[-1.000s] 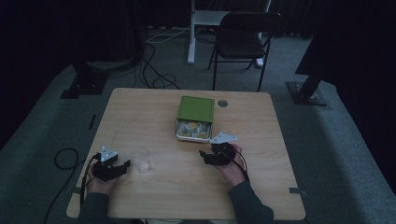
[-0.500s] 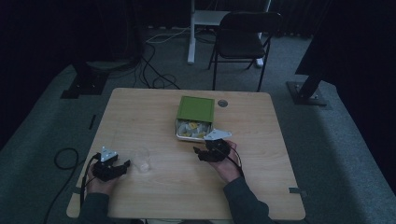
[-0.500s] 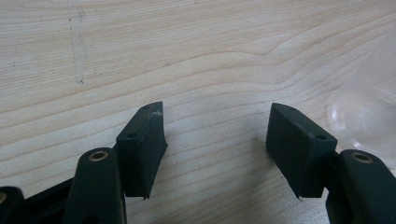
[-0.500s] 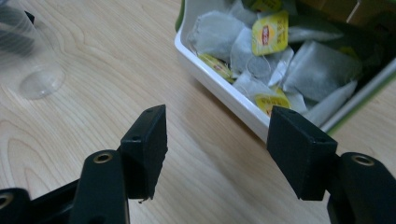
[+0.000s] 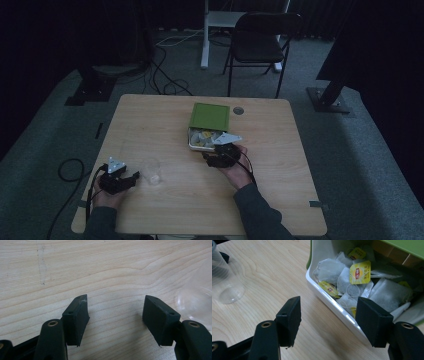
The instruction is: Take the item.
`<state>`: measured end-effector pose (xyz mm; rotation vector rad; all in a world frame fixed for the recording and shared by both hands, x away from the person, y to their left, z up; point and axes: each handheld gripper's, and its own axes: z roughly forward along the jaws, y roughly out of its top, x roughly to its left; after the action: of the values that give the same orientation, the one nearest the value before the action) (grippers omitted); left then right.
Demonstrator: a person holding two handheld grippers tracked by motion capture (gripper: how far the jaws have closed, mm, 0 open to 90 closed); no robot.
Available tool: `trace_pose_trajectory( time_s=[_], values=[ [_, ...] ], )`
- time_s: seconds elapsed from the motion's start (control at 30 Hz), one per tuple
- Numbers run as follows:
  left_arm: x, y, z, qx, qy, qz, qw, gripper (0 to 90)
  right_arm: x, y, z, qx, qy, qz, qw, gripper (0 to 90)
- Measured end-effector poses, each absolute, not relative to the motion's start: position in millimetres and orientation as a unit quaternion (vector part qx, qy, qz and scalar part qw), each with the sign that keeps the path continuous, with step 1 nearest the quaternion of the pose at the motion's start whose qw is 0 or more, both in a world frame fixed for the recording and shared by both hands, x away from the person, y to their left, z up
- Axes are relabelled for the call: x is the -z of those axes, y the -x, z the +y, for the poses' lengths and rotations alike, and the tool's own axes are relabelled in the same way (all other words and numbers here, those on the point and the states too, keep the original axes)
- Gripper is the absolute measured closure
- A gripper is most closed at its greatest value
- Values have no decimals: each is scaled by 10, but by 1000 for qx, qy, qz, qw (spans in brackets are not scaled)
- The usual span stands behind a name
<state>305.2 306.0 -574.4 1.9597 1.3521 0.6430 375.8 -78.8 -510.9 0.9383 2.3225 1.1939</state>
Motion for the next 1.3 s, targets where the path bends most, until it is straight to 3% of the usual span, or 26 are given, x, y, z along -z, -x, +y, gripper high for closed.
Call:
trace_pose_trajectory(
  time_s=[0.63,1.3],
  values=[
    [5745,-3053,3060,-246,-750,517,331,385,5200,-3984,-670,-418,-317,834,168,521],
    [5745,-3053,3060,-246,-750,517,332,385,5236,-4006,-584,-407,-304,846,162,590]
  ],
)
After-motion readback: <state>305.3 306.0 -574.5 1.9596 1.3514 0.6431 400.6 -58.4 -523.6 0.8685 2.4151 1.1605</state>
